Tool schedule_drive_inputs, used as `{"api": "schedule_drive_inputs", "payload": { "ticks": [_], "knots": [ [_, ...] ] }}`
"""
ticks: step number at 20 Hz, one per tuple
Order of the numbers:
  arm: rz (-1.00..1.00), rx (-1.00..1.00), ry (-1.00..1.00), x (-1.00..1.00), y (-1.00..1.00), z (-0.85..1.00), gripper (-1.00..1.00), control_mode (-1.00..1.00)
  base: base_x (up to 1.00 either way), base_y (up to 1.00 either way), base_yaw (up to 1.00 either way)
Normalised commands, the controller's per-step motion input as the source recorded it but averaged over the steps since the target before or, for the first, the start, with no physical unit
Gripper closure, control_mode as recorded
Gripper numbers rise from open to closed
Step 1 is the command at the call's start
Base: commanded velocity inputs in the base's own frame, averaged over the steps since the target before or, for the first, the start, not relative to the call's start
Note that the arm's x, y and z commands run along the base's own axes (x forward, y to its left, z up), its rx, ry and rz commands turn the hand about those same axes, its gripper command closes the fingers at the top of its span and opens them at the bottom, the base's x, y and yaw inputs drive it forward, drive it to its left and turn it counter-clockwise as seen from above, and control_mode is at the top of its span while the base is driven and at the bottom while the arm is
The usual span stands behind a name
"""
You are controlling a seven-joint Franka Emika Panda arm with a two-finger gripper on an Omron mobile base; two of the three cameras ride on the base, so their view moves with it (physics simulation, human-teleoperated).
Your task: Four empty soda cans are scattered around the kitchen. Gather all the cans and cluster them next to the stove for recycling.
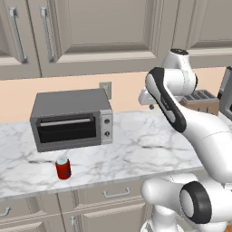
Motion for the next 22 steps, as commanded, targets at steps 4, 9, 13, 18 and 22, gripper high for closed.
{"api": "schedule_drive_inputs", "payload": {
  "ticks": [4,9,13,18,22],
  "knots": [
    [-0.01,0.02,0.05,-0.25,-0.03,-0.04,-1.00,-1.00,0.00,0.00,0.00],
    [-0.02,0.11,-0.01,-0.94,0.00,-0.04,-1.00,-1.00,0.00,0.00,0.00],
    [-0.01,0.00,0.00,-0.04,-0.01,0.00,-1.00,-1.00,0.00,0.00,0.00],
    [0.00,0.00,0.00,0.00,0.00,0.00,-1.00,-1.00,0.00,0.00,0.00],
    [0.00,0.00,0.00,0.00,0.00,0.00,-1.00,-1.00,0.00,0.00,0.00]
  ]
}}
